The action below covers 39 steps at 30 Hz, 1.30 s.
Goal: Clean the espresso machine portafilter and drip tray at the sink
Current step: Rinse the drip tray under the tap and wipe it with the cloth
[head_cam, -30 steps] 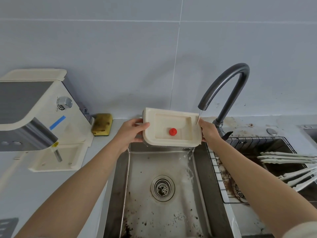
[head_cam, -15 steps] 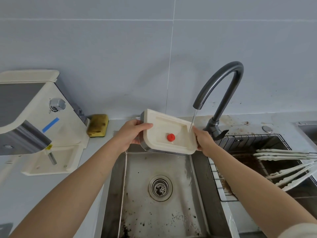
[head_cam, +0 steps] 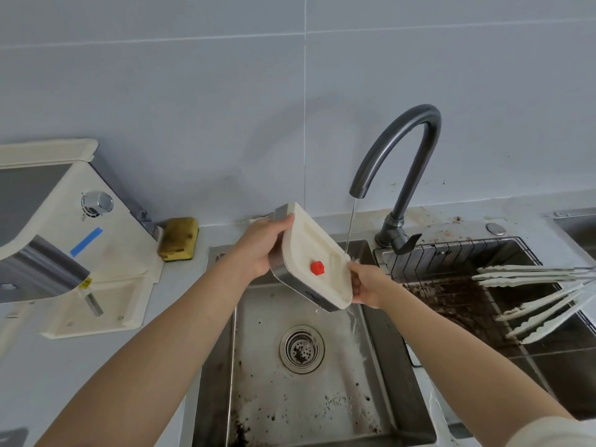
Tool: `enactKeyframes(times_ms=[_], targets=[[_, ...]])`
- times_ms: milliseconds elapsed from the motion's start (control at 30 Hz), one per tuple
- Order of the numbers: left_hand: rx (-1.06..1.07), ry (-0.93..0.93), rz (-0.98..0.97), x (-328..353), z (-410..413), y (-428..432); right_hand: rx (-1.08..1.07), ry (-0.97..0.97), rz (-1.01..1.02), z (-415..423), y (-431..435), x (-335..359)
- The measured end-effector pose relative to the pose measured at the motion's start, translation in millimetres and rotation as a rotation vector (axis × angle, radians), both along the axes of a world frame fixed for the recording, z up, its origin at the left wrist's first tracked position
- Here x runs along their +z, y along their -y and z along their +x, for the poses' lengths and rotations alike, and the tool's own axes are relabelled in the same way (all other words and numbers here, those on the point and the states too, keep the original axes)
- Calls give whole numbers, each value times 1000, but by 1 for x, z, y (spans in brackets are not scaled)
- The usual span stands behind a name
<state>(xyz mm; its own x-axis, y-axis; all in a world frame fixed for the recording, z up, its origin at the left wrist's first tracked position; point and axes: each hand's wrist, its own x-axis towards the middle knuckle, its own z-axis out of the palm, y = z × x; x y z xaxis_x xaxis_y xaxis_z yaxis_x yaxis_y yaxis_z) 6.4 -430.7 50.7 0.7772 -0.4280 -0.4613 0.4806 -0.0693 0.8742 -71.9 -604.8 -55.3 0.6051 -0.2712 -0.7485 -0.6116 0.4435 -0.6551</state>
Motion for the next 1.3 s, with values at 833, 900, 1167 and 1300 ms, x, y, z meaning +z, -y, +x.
enactKeyframes(times_ms=[833,900,1167,1300], targets=[[72,76,99,-41,-23,53,-403,356,-142,-12,67,65],[75,53,103,-43,-22,51,-403,345,-159,-10,66,66],[114,-21,32,-47,-21,48,-363,290,-97,-4,67,66],[115,-13,42,-47,-20,44,-380,320,-99,2,66,70]])
